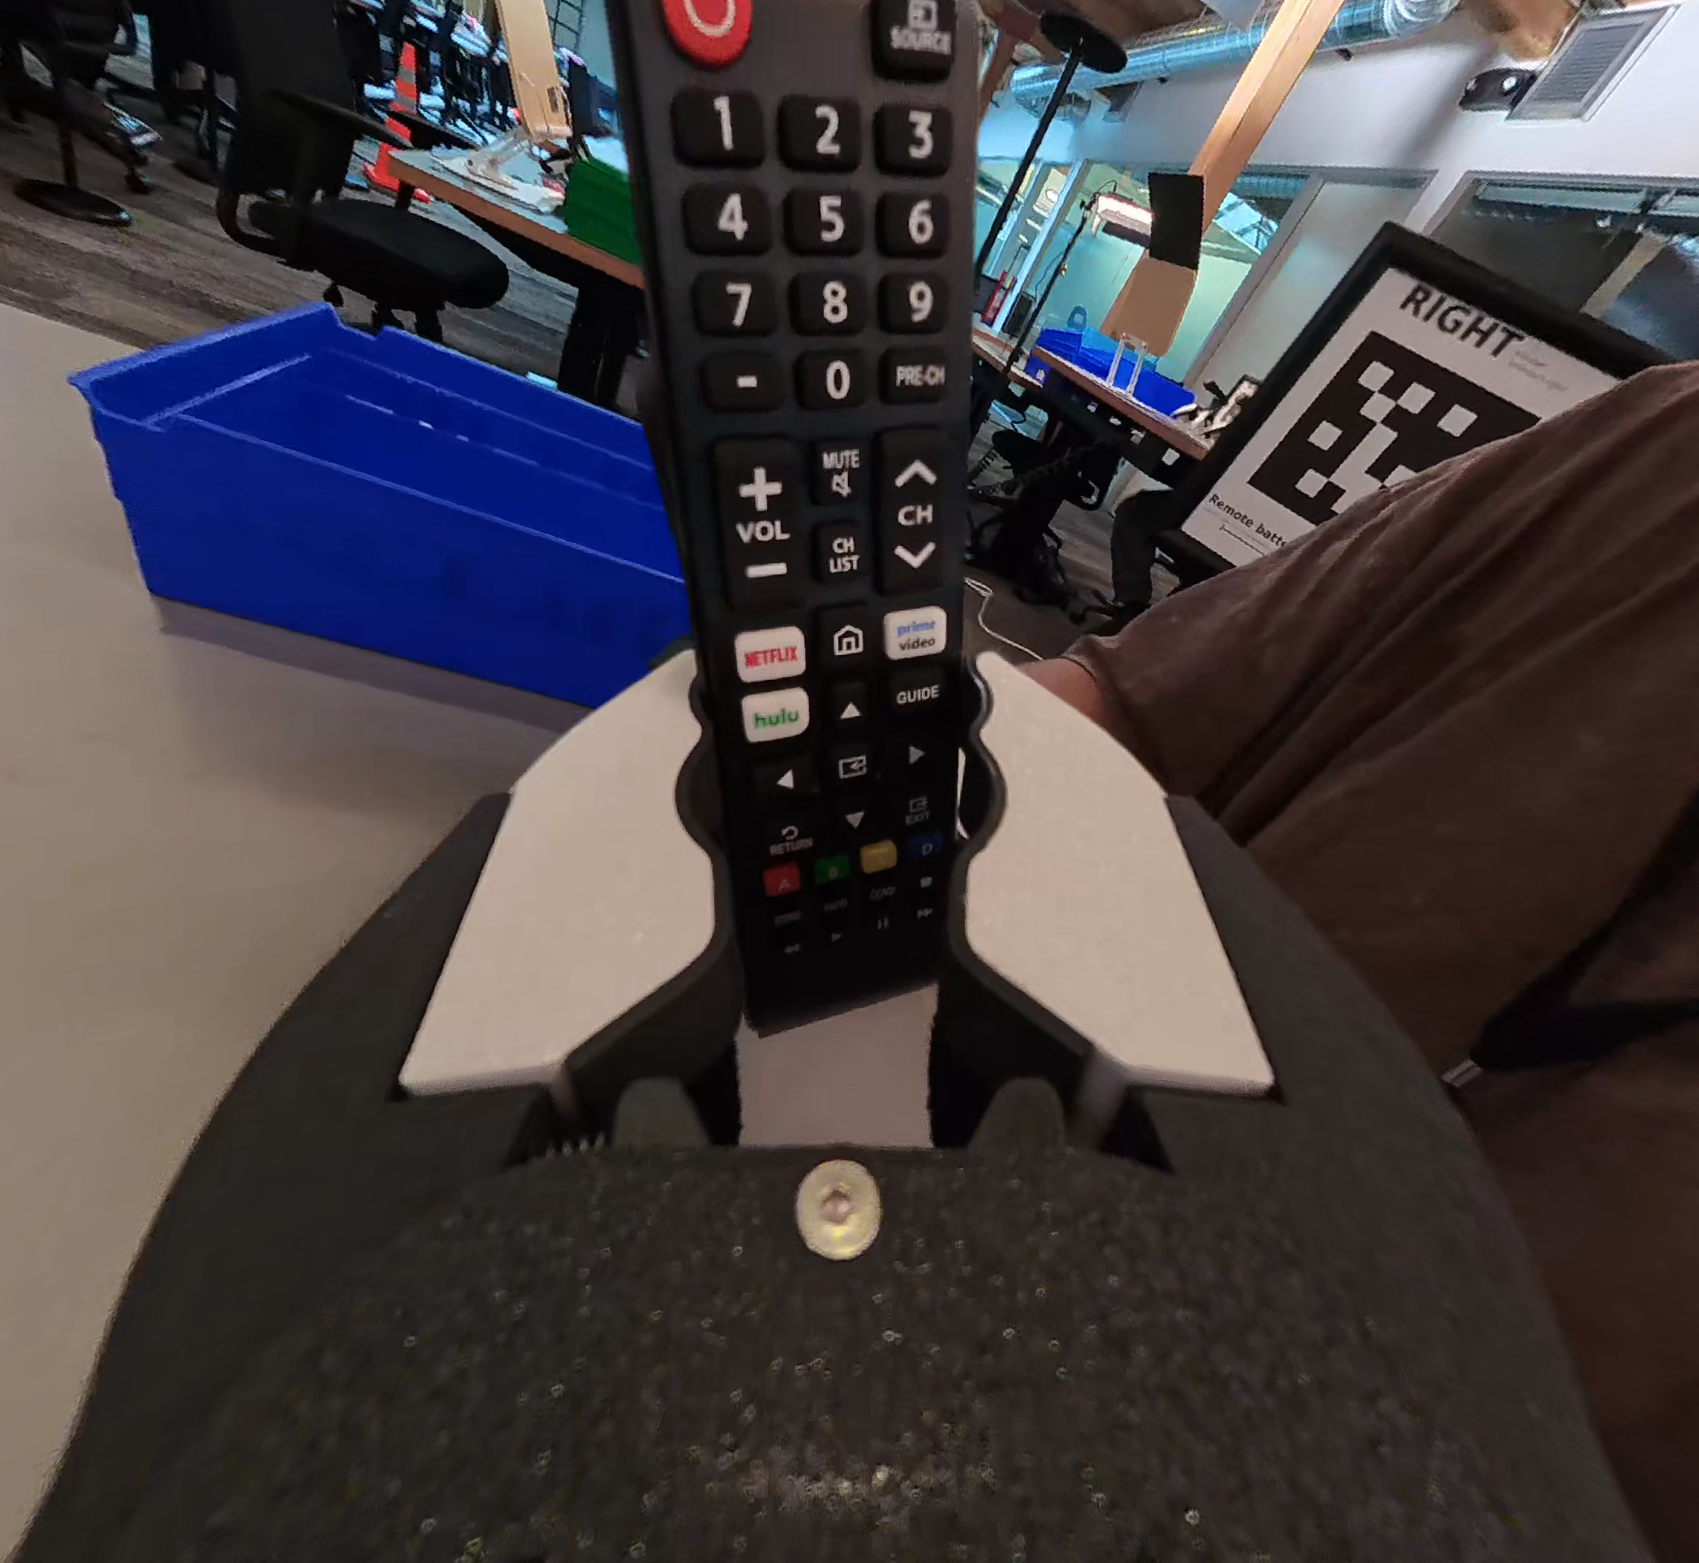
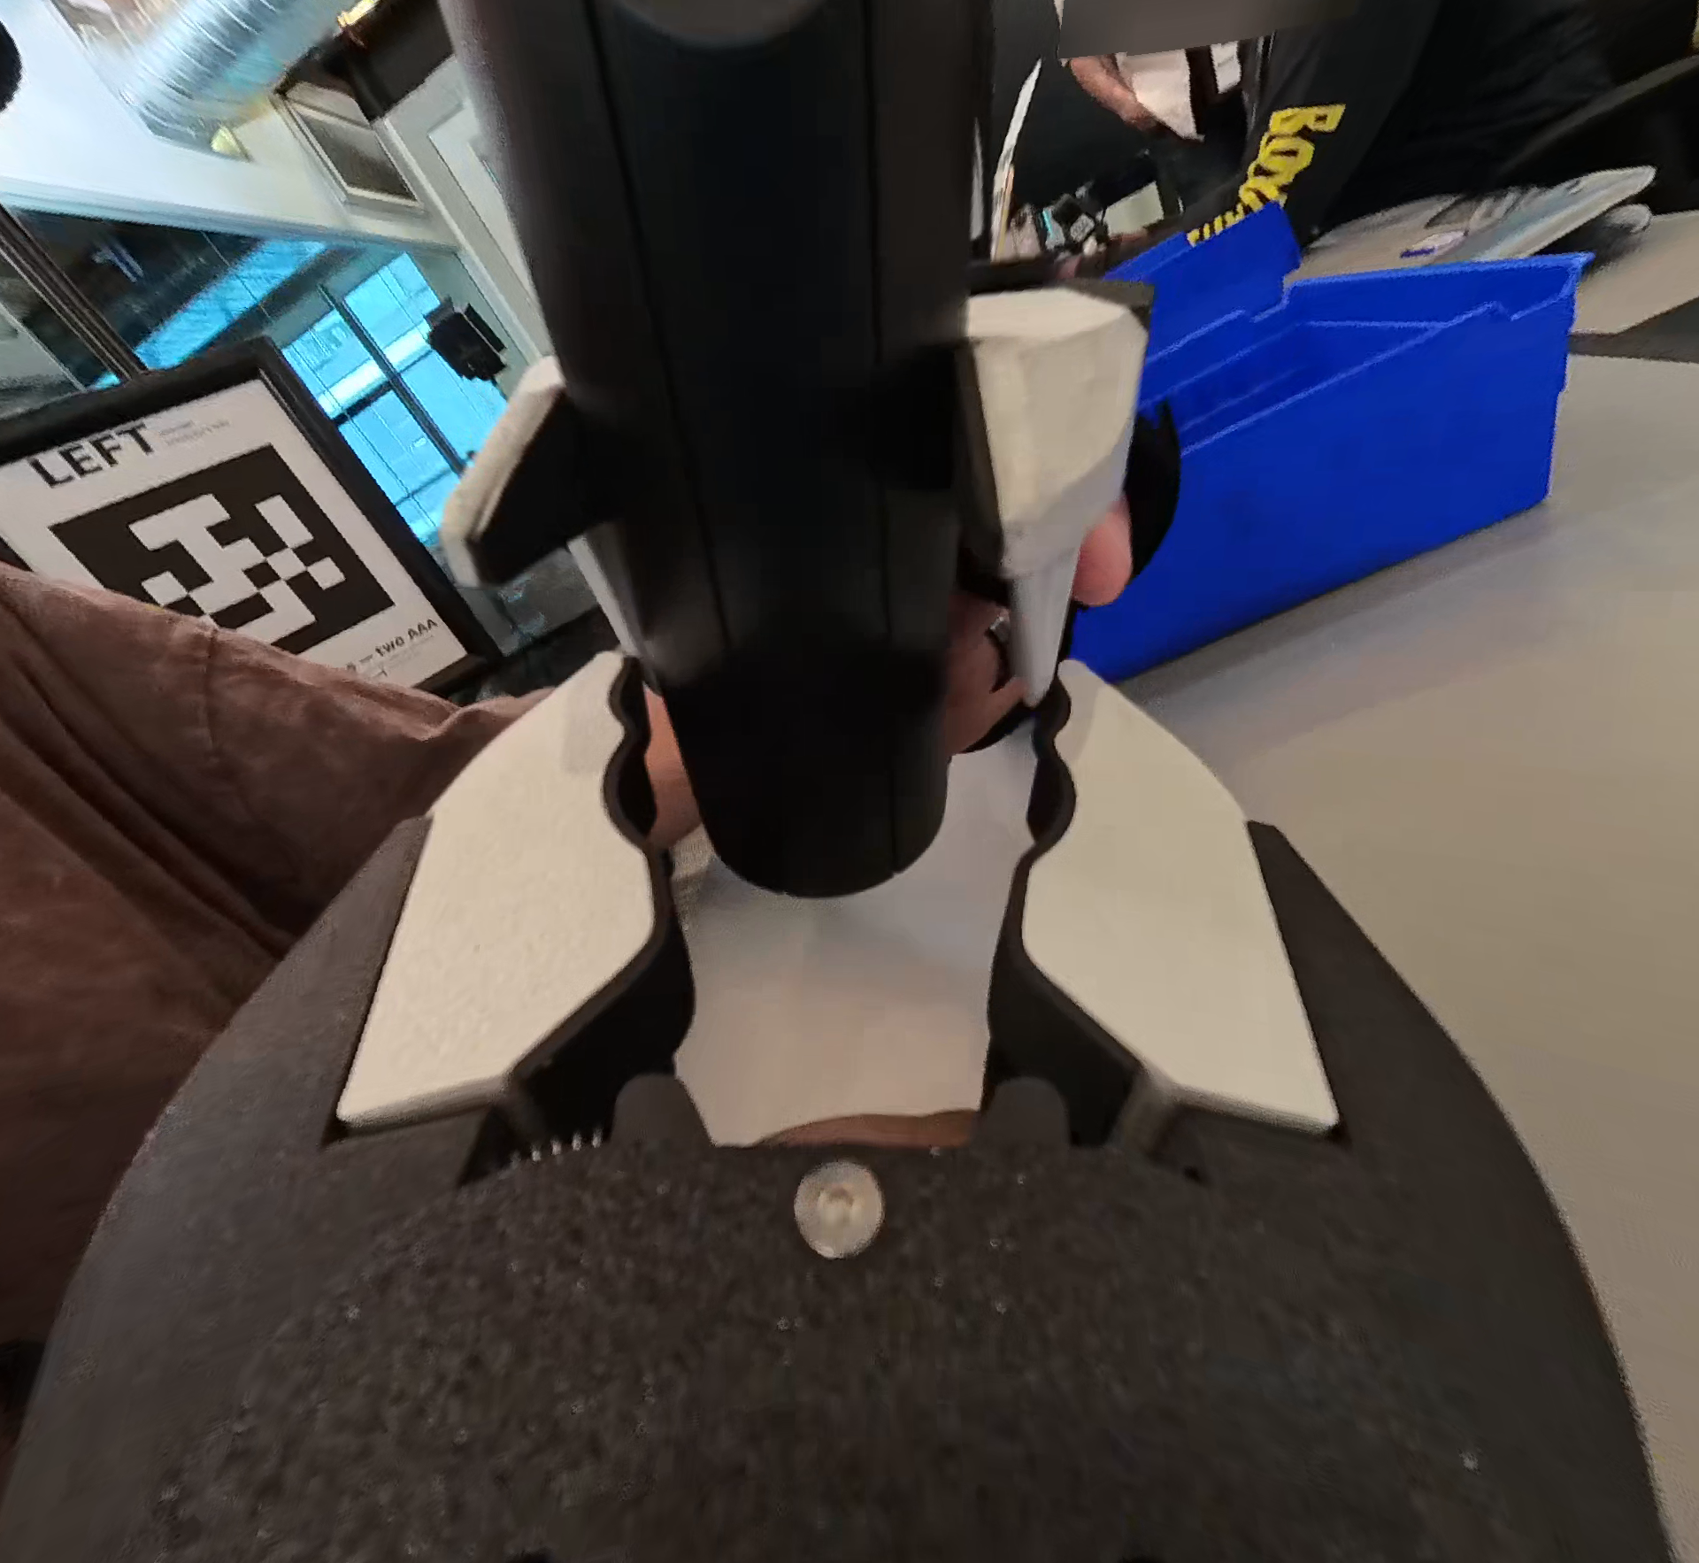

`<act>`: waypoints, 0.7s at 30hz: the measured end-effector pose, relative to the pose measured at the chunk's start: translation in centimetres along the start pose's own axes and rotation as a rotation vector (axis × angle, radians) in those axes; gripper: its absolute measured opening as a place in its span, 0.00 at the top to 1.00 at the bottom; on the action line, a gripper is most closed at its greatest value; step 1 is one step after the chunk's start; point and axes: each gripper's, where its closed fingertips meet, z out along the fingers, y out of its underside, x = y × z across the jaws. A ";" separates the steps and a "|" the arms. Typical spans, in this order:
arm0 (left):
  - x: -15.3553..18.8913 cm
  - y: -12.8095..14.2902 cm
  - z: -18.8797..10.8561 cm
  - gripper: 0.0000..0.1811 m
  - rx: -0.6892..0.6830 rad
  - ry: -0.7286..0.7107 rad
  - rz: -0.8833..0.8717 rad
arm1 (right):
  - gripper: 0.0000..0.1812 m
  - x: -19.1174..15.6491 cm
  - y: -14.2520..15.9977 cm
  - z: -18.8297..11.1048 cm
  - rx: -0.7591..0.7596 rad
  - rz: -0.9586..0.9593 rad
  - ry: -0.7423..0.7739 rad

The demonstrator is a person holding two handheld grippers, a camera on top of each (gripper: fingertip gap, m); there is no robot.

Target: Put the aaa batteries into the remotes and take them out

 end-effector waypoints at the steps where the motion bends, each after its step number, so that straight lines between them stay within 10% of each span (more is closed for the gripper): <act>1: -0.1 0.3 0.2 0.73 -0.016 0.008 -0.003 | 0.56 0.1 0.3 -0.2 -0.025 -0.001 0.004; 9: 0.4 1.0 0.4 0.62 -0.022 0.107 -0.128 | 0.70 1.3 3.0 -1.3 -0.217 -0.042 0.055; 12: -1.3 1.7 -0.4 0.73 -0.021 -0.021 -0.046 | 0.70 1.1 3.2 -1.6 -0.235 0.053 0.019; 21: -3.5 3.1 -3.3 0.59 -0.156 -0.216 0.027 | 0.71 4.5 6.1 -4.5 -0.562 0.012 0.266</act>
